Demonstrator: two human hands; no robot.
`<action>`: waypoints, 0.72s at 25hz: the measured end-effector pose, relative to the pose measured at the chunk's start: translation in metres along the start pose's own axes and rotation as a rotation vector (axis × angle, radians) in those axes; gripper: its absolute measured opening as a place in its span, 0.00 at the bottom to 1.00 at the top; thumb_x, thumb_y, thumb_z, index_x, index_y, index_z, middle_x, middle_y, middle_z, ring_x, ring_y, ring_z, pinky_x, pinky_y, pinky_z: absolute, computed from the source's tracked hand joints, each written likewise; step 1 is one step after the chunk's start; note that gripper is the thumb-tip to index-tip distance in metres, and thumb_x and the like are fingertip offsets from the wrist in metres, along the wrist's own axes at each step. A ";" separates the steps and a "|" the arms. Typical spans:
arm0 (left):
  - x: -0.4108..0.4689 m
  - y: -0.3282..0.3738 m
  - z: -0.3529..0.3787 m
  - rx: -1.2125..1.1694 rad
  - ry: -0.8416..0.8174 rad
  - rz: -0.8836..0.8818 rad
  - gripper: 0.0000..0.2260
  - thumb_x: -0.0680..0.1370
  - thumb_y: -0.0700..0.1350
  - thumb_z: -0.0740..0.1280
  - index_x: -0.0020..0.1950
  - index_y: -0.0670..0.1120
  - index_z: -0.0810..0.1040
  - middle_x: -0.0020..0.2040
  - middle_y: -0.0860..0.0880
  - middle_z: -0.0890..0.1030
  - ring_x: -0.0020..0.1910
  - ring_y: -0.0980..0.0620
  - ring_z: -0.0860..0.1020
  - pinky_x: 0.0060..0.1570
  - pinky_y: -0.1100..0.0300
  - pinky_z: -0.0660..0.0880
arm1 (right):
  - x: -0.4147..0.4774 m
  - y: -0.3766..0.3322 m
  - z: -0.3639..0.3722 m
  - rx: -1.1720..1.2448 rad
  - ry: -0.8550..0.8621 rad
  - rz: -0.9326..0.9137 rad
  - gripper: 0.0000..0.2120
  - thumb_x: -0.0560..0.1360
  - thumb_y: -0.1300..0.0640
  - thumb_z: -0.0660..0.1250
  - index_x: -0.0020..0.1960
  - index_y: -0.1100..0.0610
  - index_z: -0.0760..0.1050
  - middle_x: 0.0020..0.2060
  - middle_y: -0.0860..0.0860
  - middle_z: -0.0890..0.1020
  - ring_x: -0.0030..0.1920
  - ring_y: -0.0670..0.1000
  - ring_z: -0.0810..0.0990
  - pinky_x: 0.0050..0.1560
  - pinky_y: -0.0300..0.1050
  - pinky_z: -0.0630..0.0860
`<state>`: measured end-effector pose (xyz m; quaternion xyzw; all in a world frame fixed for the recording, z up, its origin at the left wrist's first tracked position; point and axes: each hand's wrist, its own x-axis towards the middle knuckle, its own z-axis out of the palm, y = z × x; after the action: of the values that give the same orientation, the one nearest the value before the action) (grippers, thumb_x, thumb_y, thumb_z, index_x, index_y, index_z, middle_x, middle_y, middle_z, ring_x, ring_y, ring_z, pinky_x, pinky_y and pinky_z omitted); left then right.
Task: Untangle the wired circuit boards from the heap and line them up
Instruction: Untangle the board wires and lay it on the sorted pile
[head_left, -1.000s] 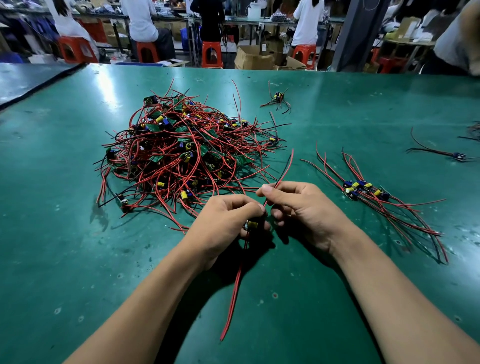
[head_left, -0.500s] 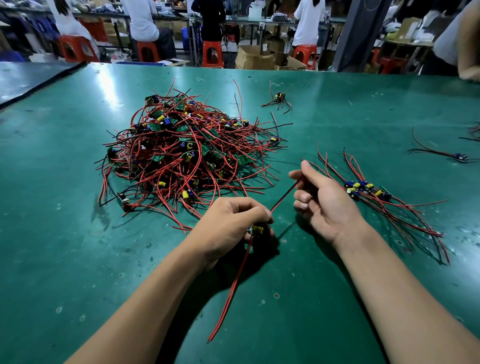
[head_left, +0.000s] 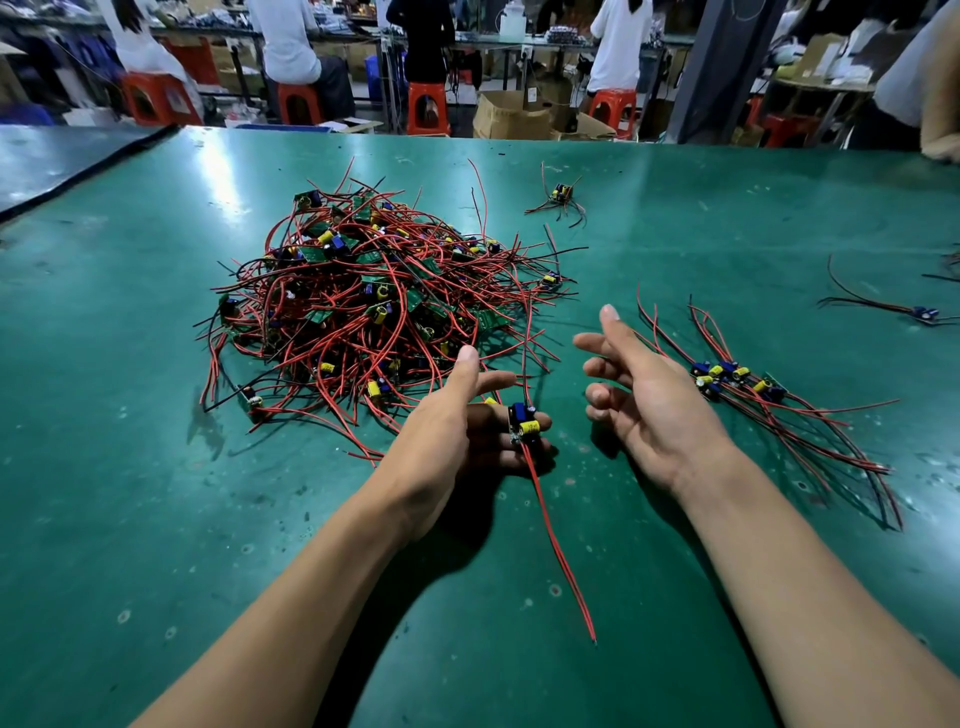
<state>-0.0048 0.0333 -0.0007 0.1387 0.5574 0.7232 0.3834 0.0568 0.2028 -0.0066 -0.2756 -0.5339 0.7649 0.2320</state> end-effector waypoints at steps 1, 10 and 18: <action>-0.001 0.000 0.000 -0.008 0.001 0.000 0.27 0.81 0.62 0.50 0.63 0.42 0.74 0.51 0.32 0.82 0.47 0.36 0.82 0.41 0.51 0.82 | -0.001 0.000 0.001 -0.021 -0.007 -0.014 0.23 0.67 0.37 0.73 0.48 0.56 0.84 0.33 0.47 0.76 0.26 0.45 0.70 0.25 0.37 0.68; 0.003 -0.004 -0.001 -0.058 -0.014 0.053 0.30 0.78 0.67 0.50 0.74 0.52 0.67 0.59 0.35 0.79 0.56 0.37 0.81 0.48 0.49 0.81 | -0.023 0.010 0.017 -0.729 -0.193 -0.421 0.21 0.66 0.40 0.78 0.45 0.51 0.73 0.38 0.46 0.79 0.33 0.44 0.76 0.35 0.37 0.73; 0.001 -0.013 0.004 0.287 0.088 0.372 0.11 0.82 0.49 0.62 0.63 0.51 0.76 0.49 0.49 0.84 0.36 0.51 0.81 0.36 0.55 0.77 | -0.019 0.003 0.011 -0.700 0.106 -0.727 0.07 0.73 0.57 0.74 0.46 0.52 0.76 0.42 0.49 0.82 0.42 0.51 0.81 0.45 0.44 0.77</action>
<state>0.0018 0.0378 -0.0113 0.2604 0.6355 0.7002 0.1951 0.0629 0.1821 -0.0029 -0.1714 -0.8072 0.3949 0.4038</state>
